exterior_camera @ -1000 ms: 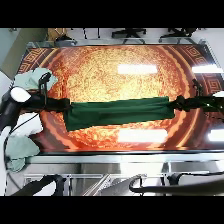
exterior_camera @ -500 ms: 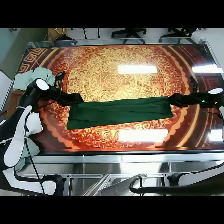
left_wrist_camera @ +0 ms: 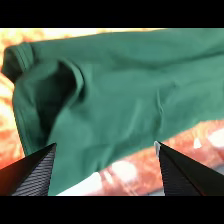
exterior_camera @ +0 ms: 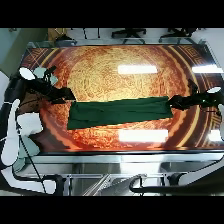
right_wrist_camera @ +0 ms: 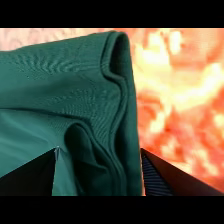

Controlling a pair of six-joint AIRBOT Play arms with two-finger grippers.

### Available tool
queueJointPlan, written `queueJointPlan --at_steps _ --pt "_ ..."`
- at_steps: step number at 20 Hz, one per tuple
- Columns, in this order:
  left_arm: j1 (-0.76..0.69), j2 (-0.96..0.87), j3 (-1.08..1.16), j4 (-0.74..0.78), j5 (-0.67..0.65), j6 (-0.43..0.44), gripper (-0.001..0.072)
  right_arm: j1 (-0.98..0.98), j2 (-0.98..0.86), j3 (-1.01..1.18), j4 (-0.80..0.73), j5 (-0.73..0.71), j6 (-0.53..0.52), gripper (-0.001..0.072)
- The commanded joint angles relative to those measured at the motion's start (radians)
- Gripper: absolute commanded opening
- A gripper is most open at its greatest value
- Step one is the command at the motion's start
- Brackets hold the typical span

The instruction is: Fold the shirts.

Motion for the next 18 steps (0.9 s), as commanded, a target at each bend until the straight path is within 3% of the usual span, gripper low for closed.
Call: queueJointPlan --at_steps 1,2,3,5,7,8,12,15,18 --pt "0.004 0.058 -0.026 -0.015 -0.028 -0.008 0.0688 0.013 -0.053 0.001 0.034 0.038 -0.012 0.0566" --pt "-0.003 0.074 -0.042 -0.029 -0.019 -0.008 0.0687 0.021 -0.065 0.001 0.035 0.04 -0.011 0.0553" --pt "-0.012 0.089 -0.063 -0.049 -0.002 -0.007 0.0621 0.031 -0.077 0.001 0.035 0.044 -0.013 0.0364" --pt "-0.051 0.109 -0.101 -0.073 0.042 -0.002 0.0344 0.046 -0.092 0.001 0.05 0.06 -0.065 0.0049" --pt "-0.11 0.108 -0.118 -0.088 0.098 0.0 0.0049 0.052 -0.084 0.019 0.054 0.076 -0.071 0.0028" --pt "-0.156 0.1 -0.117 -0.087 0.145 0.003 0.0018 0.048 -0.071 0.039 0.062 0.104 -0.07 0.0028" --pt "-0.375 -0.002 -0.116 -0.089 0.363 0.002 0.0018 0.048 0.026 0.16 0.085 0.296 -0.021 0.0028" --pt "-0.547 -0.151 -0.053 -0.104 0.502 0.001 0.0018 0.048 0.117 0.25 0.19 0.412 -0.002 0.0028" --pt "-0.659 -0.329 0.114 -0.167 0.549 -0.01 0.0019 0.048 0.185 0.303 0.343 0.474 0.01 0.0028"
